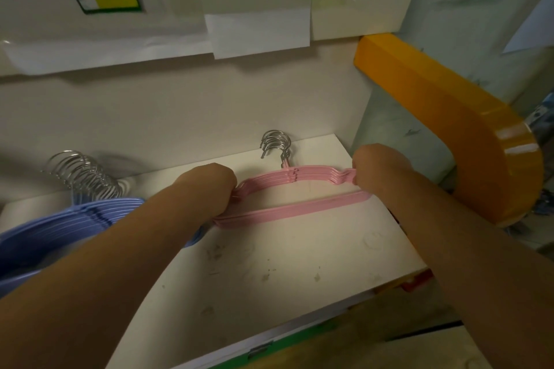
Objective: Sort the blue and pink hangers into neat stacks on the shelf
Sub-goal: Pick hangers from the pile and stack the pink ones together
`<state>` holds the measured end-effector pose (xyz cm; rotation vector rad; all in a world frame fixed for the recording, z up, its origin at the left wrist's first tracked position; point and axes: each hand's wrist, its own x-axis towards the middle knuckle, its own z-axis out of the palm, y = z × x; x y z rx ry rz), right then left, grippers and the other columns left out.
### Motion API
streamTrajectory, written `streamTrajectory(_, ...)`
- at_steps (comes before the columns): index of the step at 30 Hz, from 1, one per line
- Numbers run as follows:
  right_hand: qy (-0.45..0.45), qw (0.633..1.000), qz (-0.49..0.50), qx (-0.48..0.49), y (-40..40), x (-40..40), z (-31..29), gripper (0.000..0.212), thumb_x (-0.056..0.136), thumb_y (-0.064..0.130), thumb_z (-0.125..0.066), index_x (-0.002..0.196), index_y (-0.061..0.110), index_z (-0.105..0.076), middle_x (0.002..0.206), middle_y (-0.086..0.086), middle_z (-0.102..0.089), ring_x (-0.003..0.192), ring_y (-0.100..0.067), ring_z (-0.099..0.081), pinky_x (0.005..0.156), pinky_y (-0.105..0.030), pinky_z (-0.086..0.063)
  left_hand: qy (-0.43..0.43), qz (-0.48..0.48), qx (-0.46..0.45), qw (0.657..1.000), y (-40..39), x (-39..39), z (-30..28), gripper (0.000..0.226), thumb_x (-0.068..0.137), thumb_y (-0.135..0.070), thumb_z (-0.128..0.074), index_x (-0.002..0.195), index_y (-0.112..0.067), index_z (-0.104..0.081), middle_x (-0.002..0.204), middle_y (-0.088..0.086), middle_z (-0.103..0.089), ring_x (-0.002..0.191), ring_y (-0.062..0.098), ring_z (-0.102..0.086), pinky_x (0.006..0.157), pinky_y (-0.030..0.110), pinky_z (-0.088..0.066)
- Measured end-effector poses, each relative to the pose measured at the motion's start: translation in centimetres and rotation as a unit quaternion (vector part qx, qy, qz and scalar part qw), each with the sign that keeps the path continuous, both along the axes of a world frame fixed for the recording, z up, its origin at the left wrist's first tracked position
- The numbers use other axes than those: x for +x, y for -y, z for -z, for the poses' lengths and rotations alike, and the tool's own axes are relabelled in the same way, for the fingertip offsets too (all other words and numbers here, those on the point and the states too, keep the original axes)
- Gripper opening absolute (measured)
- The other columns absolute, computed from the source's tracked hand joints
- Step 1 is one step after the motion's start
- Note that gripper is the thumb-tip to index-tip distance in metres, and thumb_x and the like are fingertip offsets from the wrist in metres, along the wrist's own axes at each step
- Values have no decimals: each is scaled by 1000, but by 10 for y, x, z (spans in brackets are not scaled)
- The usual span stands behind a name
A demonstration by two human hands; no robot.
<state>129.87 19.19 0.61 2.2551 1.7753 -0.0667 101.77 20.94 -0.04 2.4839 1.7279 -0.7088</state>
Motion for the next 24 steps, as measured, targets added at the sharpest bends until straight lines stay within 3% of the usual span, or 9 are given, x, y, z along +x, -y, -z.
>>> streamTrajectory(8,-14,1000,-21,-16,-4,5,9,27,88,8,-59,115,3,-61,117,-13,-61,109,-29,-59,93,-36,-50,42,0,9,999,-2,-4,8,6,85,-13,-53,81,-17,-50,76,-1,-45,78,21,-48,70,29,-41)
streamTrajectory(12,-29,999,-31,-1,-3,6,7,24,86,8,-61,109,3,-63,109,-13,-62,103,-28,-61,86,-33,-49,59,7,21,998,-3,-5,12,7,86,-12,-52,81,-17,-51,75,-1,-45,77,20,-47,70,29,-39)
streamTrajectory(14,-42,999,-21,-3,-4,7,6,18,86,7,-61,103,3,-62,100,-11,-62,102,-28,-61,84,-32,-49,61,8,22,998,-5,-6,11,6,85,-13,-53,81,-18,-53,80,1,-49,77,20,-48,70,29,-40)
streamTrajectory(16,-61,998,-6,3,-4,9,9,5,84,6,-61,85,4,-57,78,-6,-52,93,-28,-60,79,-33,-48,62,5,20,998,-6,-7,9,6,83,-13,-54,79,-18,-53,81,3,-51,77,21,-49,70,29,-41)
streamTrajectory(18,-86,996,15,6,-3,12,13,13,79,8,-65,76,6,-52,69,-5,-47,81,-26,-58,74,-32,-49,66,-1,20,998,-5,-9,7,5,82,-14,-55,79,-18,-53,85,5,-56,79,23,-51,70,30,-43)
streamTrajectory(20,-105,994,36,-4,-1,15,13,10,77,9,-66,81,4,-59,73,-8,-57,76,-25,-62,74,-33,-54,81,-4,27,996,-3,-11,8,2,82,-18,-53,82,-19,-55,95,5,-62,84,24,-56,73,31,-46)
streamTrajectory(24,-92,994,49,-23,-3,13,11,15,81,6,-62,71,4,-52,72,-9,-52,77,-25,-58,73,-32,-50,153,-23,26,988,10,-4,-1,30,83,-46,-52,95,-20,-61,100,1,-64,90,22,-58,76,32,-48)
